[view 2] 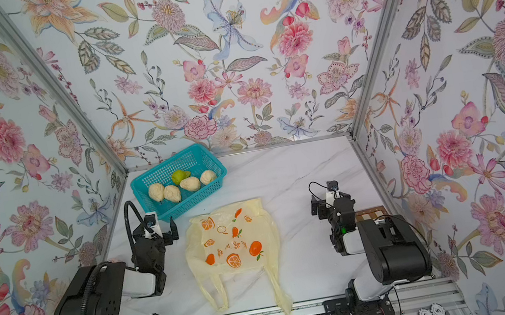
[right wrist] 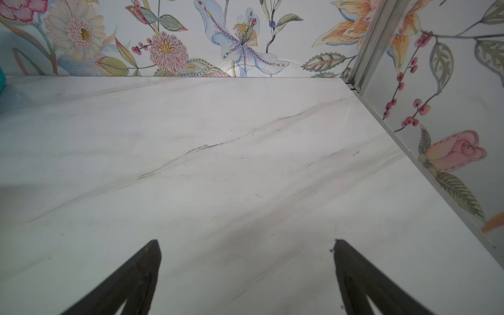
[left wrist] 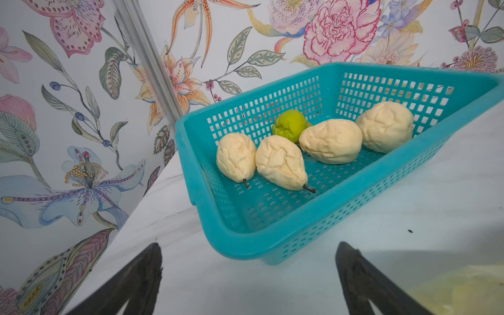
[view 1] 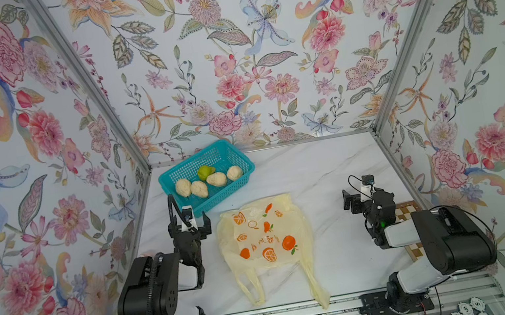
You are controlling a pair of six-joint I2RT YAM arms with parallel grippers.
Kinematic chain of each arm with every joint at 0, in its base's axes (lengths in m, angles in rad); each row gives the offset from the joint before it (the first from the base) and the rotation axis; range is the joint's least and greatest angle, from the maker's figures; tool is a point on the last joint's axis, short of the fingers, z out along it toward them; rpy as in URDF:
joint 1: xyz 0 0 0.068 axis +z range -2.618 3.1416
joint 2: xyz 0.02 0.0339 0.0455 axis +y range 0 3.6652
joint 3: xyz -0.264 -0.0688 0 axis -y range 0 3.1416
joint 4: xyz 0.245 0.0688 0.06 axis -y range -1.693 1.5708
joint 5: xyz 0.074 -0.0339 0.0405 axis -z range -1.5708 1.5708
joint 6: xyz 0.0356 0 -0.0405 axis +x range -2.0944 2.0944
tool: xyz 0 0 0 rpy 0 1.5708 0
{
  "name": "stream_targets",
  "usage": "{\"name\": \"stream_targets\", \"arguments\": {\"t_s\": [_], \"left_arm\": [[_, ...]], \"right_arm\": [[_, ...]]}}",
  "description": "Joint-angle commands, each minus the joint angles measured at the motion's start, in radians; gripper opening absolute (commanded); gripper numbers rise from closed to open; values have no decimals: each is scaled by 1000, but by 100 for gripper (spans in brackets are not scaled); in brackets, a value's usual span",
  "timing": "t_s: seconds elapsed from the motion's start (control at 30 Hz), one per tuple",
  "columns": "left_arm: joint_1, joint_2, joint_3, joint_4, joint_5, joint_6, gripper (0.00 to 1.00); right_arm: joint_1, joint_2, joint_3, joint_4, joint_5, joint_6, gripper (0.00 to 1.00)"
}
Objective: Place the pears into plastic bags & tie knots
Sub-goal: Pick up the plastic bag at the center of the board.
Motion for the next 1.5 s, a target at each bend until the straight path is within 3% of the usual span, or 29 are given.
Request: {"name": "stream_targets", "arguments": {"t_s": [0.0, 0.8, 1.03, 1.13, 1.23, 1.37, 1.47], "left_arm": [[10, 14, 20, 67, 16, 26, 100], [10, 14, 15, 74, 17, 27, 100], [8, 12, -105, 272, 44, 39, 100], [8, -78, -164, 328, 7, 25, 100], [-2, -215, -173, 198, -11, 16, 100], [-32, -446, -79, -235, -33, -30, 98], [-72, -553, 8, -481, -67, -70, 97]], "right_arm": [[-8, 12, 24, 53, 14, -15, 99], [-10, 12, 23, 53, 11, -15, 99], [6, -28, -17, 94, 32, -24, 99], [6, -106, -35, 59, 53, -17, 99], [7, -204, -10, -92, 46, -6, 99], [20, -349, 72, -375, 9, 55, 99], [35, -430, 161, -607, -96, 139, 99]]}}
